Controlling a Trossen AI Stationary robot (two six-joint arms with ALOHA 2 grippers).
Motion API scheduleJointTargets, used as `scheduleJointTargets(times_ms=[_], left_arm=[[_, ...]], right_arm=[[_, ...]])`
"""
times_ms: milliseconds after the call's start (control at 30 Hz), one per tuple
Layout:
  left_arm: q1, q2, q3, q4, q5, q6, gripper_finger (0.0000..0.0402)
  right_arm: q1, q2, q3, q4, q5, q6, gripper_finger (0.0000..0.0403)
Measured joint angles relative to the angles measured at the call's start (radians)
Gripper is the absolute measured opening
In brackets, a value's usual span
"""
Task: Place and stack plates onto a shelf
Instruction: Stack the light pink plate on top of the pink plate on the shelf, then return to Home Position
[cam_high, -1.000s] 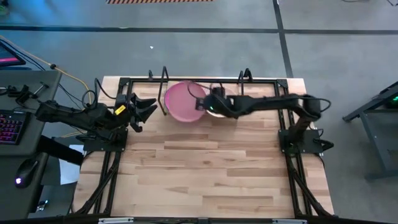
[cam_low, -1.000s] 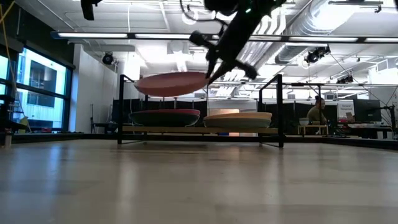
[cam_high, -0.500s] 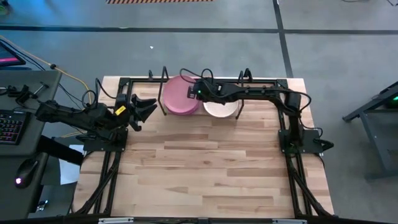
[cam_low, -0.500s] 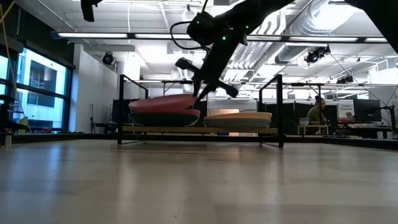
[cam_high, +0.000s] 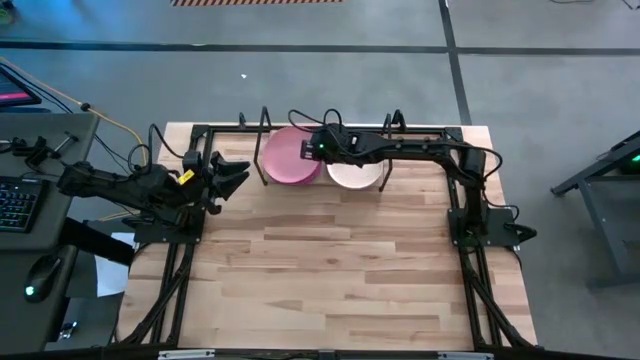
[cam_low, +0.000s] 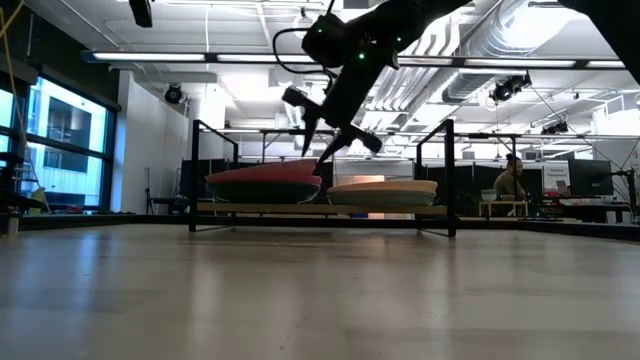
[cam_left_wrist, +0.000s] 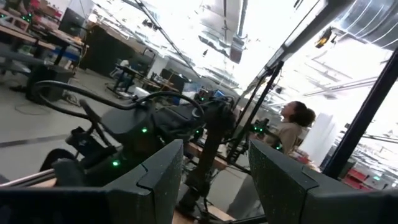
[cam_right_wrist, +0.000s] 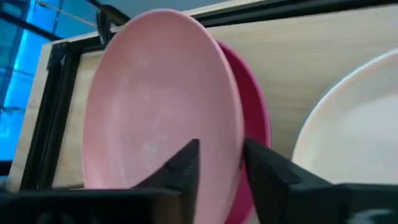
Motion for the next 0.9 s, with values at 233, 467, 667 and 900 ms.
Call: scheduleJointTargets(times_ms=[233, 467, 667, 900], left_arm=[[0.000, -0.027, 0.000, -0.001, 0.001, 0.053, 0.0175], [0.000, -0.053, 0.000, -0.003, 0.010, 0.052, 0.0175], [0.000, -0.055, 0.000, -0.005, 0.010, 0.052, 0.0175], [0.000, -0.054, 0.000, -0.008, 0.010, 0.058, 0.0175]], right_arm=[[-0.013, -0.040, 0.000, -0.016, -0.017, -0.102, 0.0192], [0.007, -0.088, 0.000, -0.039, -0.051, -0.285, 0.0204], [0.106, -0.161, 0.000, -0.105, -0.073, -0.473, 0.0204], [0.265, -0.211, 0.000, -0.264, -0.077, -0.579, 0.0204]])
